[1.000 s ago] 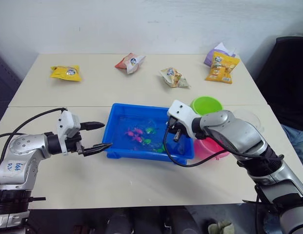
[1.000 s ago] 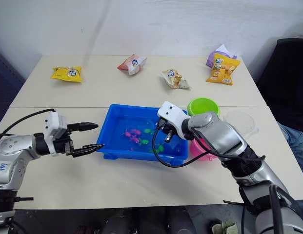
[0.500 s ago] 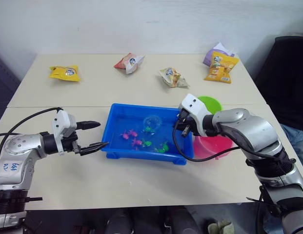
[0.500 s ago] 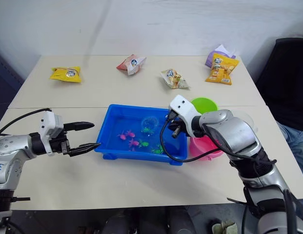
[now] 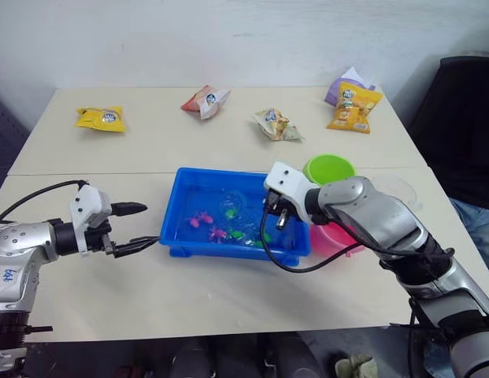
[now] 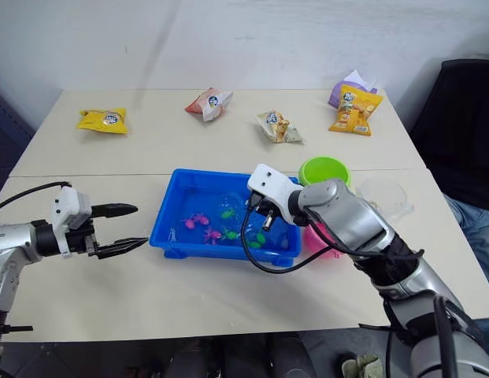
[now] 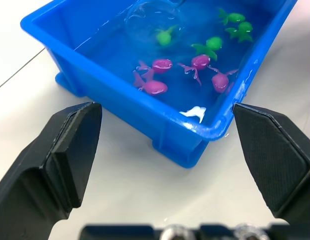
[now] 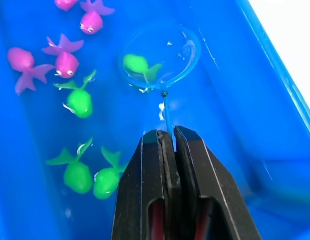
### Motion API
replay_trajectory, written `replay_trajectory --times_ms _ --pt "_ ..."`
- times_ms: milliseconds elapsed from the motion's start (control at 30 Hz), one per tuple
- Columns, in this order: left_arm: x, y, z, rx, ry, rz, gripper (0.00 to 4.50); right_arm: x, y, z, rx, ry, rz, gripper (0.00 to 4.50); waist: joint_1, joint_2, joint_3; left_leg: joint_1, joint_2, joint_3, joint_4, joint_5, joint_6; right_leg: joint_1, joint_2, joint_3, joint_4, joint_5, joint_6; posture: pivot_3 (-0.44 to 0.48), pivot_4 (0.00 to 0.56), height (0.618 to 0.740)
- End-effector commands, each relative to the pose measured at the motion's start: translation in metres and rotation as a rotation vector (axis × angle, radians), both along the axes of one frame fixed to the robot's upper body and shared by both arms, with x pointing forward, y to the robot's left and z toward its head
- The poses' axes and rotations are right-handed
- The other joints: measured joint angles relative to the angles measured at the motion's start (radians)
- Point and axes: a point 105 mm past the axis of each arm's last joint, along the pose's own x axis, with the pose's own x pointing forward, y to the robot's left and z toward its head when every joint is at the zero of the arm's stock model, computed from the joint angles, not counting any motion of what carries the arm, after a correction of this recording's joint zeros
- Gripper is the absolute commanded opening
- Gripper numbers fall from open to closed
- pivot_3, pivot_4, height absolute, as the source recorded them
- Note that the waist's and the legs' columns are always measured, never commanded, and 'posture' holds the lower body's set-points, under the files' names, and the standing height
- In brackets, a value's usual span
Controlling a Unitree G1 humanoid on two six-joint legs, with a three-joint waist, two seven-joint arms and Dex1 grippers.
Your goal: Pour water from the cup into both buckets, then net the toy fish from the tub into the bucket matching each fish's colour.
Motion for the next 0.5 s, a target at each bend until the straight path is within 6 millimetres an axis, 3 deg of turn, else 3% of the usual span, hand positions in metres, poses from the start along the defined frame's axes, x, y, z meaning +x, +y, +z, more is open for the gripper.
replay_trajectory --times_ms 33,500 --pt "-0.002 0.002 0.014 0.013 -0.044 -0.005 4.48 -0.003 0.011 0.01 0.007 -0.039 0.057 0.0 0.001 0.0 0.0 0.0 0.0 0.0 0.0 0.0 0.0 0.0 0.0 0.0 0.0 0.0 0.0 0.0 0.15 0.739" --pt "-0.003 0.001 0.014 0.01 -0.038 -0.009 4.48 -0.015 0.033 0.01 0.029 -0.002 0.161 0.0 0.0 0.0 0.0 0.0 0.0 0.0 0.0 0.0 0.0 0.0 0.0 0.0 0.0 0.0 0.0 0.0 0.15 0.739"
